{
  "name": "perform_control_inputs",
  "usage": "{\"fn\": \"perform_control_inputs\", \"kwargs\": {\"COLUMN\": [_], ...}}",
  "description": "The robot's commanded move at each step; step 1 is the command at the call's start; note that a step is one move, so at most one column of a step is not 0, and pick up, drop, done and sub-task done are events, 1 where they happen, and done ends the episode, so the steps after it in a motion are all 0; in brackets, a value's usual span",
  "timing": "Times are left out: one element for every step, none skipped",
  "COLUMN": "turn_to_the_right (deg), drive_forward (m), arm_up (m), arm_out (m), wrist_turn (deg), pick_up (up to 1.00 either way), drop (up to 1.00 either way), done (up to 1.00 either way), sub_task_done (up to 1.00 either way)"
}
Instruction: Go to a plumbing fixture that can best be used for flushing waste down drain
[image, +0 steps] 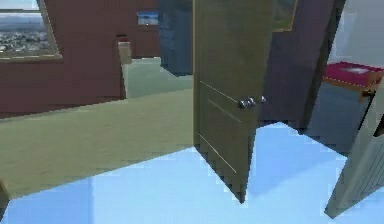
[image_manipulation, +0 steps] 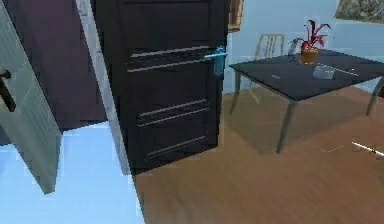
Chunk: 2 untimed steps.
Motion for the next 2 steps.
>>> {"fn": "perform_control_inputs", "kwargs": {"turn_to_the_right": [0.0, -45.0], "drive_forward": [0.25, 0.0], "arm_up": [0.0, 0.0], "arm_out": [0.0, 0.0], "wrist_turn": [0.0, 0.0], "pick_up": [0.0, 0.0], "drop": [0.0, 0.0], "done": [0.0, 0.0], "sub_task_done": [0.0, 0.0]}}
